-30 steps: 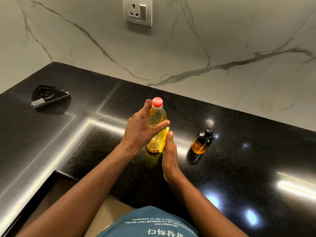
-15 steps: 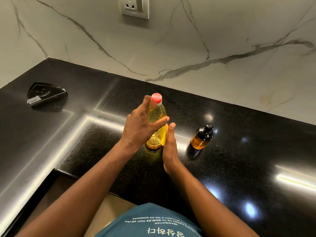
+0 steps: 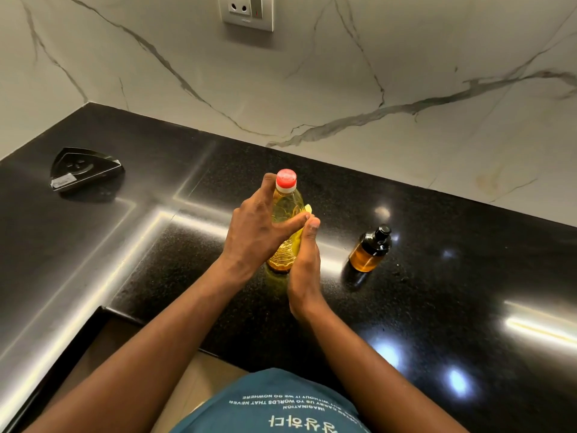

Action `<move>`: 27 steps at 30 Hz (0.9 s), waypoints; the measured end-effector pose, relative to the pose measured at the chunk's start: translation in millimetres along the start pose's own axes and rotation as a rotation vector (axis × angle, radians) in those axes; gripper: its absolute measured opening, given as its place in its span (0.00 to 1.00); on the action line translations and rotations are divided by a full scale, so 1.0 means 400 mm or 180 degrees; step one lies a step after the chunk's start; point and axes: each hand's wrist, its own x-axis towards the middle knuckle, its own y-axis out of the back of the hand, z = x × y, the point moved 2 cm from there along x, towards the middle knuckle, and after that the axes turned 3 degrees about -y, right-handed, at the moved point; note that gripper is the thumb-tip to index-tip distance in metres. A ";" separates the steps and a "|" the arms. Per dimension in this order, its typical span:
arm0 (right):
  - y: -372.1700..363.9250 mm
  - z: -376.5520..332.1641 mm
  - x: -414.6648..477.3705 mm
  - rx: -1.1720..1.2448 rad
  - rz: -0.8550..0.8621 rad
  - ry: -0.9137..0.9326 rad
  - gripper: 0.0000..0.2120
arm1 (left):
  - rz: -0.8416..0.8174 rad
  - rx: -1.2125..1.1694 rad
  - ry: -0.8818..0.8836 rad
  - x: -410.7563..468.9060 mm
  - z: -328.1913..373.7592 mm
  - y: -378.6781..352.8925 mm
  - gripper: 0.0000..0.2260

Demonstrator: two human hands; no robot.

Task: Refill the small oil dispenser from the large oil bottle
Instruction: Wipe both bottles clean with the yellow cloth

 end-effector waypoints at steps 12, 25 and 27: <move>0.014 -0.049 0.000 0.0038 0.0110 0.0094 0.43 | -0.0022 -0.0029 0.0018 0.001 0.001 0.004 0.28; 0.022 0.016 0.011 -0.0262 -0.0077 0.0230 0.42 | -0.0023 -0.0084 0.0049 0.003 -0.005 0.000 0.27; 0.034 -0.003 0.051 -0.0250 -0.0027 0.0130 0.43 | -0.0018 -0.0127 0.0009 0.003 -0.006 0.000 0.28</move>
